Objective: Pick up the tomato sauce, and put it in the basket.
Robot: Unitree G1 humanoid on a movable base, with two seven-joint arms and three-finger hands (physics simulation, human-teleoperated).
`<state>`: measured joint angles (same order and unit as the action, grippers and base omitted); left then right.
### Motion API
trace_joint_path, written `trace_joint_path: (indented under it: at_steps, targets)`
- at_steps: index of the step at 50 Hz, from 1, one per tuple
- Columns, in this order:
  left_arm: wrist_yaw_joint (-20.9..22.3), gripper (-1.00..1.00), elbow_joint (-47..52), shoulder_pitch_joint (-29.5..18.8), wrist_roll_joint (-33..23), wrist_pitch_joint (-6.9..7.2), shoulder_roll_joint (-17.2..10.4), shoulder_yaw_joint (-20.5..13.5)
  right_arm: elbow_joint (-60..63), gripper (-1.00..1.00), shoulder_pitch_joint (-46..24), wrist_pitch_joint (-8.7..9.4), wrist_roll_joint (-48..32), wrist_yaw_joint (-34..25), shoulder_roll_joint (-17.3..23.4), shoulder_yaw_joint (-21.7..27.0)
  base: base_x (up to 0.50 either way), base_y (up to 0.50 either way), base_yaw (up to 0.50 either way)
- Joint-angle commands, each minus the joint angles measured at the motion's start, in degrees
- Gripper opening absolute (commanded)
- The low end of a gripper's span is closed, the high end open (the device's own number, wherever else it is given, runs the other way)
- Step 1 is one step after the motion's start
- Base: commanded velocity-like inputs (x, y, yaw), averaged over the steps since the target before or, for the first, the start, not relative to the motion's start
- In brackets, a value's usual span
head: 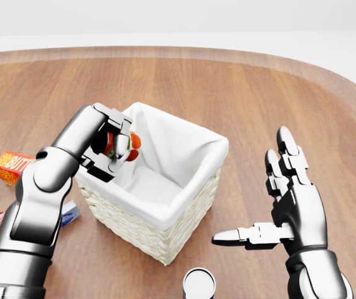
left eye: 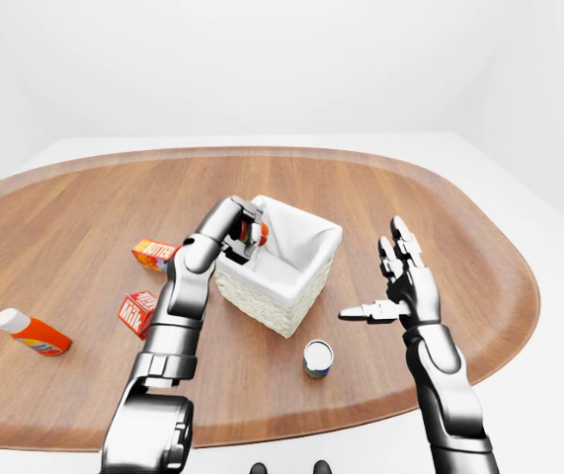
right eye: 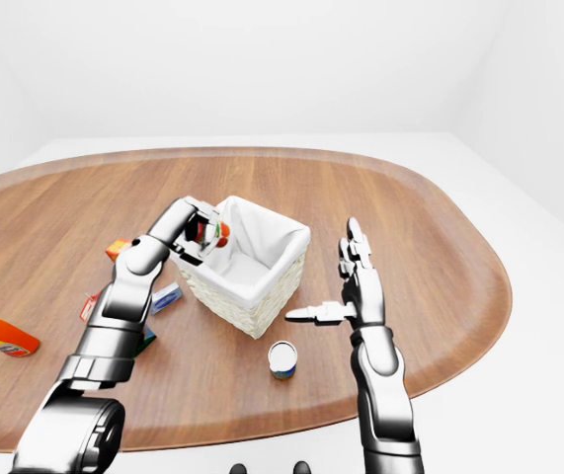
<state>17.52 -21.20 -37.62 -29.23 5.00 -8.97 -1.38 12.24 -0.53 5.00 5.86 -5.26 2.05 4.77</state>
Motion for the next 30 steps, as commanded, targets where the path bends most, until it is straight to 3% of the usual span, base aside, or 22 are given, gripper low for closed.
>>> trace_joint_path:
  at_steps: [1, 15, 20, 30]
  targets:
    - [-0.3, -1.00, -14.4, -6.7, 2.5, 0.00, -1.6, -0.5, -0.2, 1.00, -0.4, 0.00, 0.4, 0.2, 0.0, 0.3, 0.00, 0.00, 0.00]
    - [-1.8, -1.00, -37.2, -17.4, 2.9, 0.00, -3.6, -0.3, 0.1, 1.00, -0.7, 0.00, 0.7, 0.4, 0.2, 0.4, 0.00, 0.00, 0.00]
    - [-1.4, -1.00, -39.4, -19.6, 3.1, -0.93, -3.4, -0.2, 0.0, 1.00, -0.4, 0.00, 0.6, 0.3, 0.1, 0.3, 0.00, 0.00, 0.00]
    - [-0.1, -1.00, -38.9, -22.2, 3.0, -0.70, -2.4, 0.2, 0.3, 1.00, -0.2, 0.00, 0.4, 0.1, 0.1, 0.2, 0.00, 0.00, 0.00]
